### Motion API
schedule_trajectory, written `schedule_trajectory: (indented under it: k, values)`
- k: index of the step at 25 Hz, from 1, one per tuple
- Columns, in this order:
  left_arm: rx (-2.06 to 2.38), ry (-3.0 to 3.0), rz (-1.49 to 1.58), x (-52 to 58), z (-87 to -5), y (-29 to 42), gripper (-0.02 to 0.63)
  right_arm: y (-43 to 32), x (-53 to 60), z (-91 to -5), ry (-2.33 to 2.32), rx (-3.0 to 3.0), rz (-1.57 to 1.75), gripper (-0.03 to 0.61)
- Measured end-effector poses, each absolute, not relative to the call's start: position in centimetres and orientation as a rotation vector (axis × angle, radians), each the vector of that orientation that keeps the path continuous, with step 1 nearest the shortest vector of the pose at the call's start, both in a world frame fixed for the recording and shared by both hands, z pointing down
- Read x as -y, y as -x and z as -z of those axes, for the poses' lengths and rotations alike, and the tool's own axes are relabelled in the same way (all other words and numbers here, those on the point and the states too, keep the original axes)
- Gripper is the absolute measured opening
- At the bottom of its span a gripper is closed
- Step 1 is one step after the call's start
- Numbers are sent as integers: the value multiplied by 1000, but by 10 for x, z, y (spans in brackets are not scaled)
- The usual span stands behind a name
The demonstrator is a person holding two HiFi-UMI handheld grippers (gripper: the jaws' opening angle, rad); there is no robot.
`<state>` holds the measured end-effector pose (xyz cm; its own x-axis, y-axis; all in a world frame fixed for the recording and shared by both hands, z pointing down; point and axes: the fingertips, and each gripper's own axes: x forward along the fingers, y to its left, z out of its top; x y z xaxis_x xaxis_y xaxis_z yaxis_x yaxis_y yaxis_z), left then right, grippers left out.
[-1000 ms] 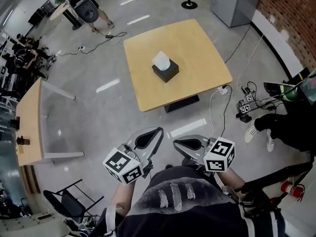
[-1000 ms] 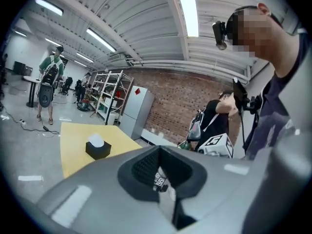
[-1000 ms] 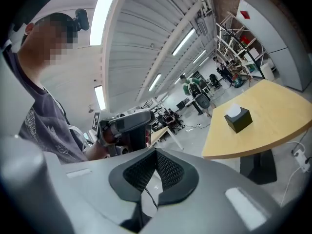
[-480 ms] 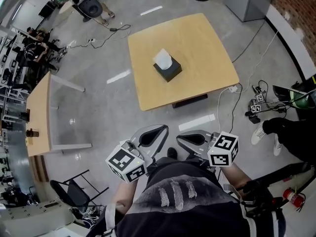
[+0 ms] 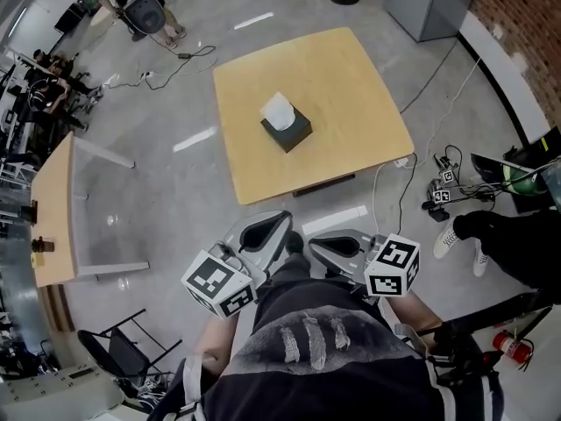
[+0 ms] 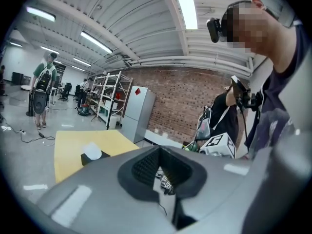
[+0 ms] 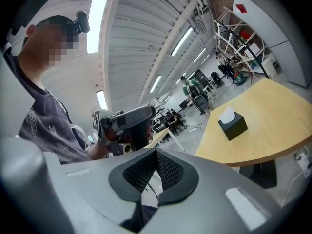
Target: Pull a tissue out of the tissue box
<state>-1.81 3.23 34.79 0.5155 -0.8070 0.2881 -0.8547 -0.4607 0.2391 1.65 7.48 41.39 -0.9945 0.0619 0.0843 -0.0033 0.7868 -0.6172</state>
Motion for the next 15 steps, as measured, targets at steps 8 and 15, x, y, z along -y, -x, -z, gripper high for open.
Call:
schedule_trajectory:
  k: [8, 15]
  values:
    - [1333, -2439, -88, -1, -346, 57, 3, 16, -45, -416, -51, 2840, -922, -2]
    - [1344, -2447, -14, 23, -339, 114, 3, 65, -23, -406, -78, 2818, -871, -2]
